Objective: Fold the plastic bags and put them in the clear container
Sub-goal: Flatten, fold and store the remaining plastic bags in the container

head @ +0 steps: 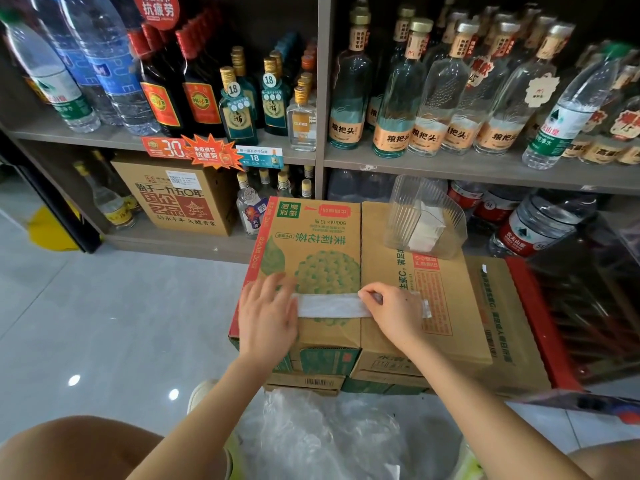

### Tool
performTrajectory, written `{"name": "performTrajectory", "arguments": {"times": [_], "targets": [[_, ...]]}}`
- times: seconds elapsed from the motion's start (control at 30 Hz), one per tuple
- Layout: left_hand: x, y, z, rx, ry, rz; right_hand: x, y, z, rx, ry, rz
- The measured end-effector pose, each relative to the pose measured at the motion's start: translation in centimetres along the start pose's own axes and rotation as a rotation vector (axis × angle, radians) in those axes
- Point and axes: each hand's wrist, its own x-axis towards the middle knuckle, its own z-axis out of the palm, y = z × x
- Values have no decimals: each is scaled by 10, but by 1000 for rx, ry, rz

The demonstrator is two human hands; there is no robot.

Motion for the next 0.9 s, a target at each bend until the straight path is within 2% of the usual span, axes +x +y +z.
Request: {"name": "performTrajectory", "arguments": {"times": [0.07, 0.2, 0.27, 0.4, 0.47, 0.57, 0.6, 0.73, 0.9], "targets": [[0, 12, 6, -17, -101, 79, 0, -1, 0, -9, 7, -5], [0, 23, 23, 13, -347, -52, 0, 0, 1, -10, 26, -32], [-3, 22, 31, 70, -394, -66, -1, -2, -1, -41, 30, -42], [-3, 23, 32, 117, -419, -78, -8, -18, 6, -300, 224, -314], [-3, 24, 31, 117, -435, -88, -13, -27, 20, -309, 85, -386], [-3, 23, 31, 132, -453, -96, -15, -28, 33, -327, -257, -304], [-2, 23, 32, 139, -457, -95, -15, -25, 33, -335, -302, -290], [-3, 22, 34, 165, -463, -88, -22, 7, 18, -378, -316, -233], [-4, 20, 36, 194, -470, -77, -30, 62, -9, -467, -306, -24]]}}
